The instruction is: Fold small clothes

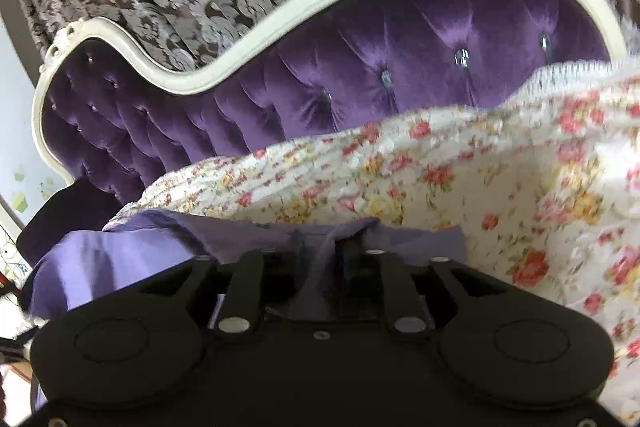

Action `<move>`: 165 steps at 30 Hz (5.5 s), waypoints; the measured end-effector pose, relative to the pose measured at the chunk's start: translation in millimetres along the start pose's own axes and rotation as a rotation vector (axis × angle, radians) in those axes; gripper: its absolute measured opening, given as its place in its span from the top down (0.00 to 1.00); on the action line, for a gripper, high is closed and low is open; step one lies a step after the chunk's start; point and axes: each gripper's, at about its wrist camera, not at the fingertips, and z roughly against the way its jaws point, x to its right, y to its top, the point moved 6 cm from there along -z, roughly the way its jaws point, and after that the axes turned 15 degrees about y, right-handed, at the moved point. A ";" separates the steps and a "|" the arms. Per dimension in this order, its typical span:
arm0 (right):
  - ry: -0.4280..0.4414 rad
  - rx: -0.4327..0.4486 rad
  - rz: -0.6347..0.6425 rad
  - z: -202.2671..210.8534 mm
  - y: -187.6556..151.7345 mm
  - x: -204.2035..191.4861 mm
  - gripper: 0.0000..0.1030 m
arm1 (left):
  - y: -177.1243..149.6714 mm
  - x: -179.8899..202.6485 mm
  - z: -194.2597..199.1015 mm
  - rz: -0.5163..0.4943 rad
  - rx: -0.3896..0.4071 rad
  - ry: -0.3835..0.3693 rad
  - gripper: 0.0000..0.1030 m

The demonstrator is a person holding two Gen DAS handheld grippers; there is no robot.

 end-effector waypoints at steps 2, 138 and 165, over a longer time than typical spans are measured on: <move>-0.017 0.030 0.042 4.7 5.2 -6.6 0.15 | 4.7 6.8 14.9 -0.065 0.049 0.036 0.05; 0.224 -0.175 -0.102 91.2 -76.7 16.1 0.78 | -79.5 -2.1 22.0 -0.338 -0.284 0.031 0.63; 0.110 -0.160 -0.135 211.4 -127.1 9.2 0.60 | -136.3 2.2 165.6 -0.592 -0.026 0.150 0.51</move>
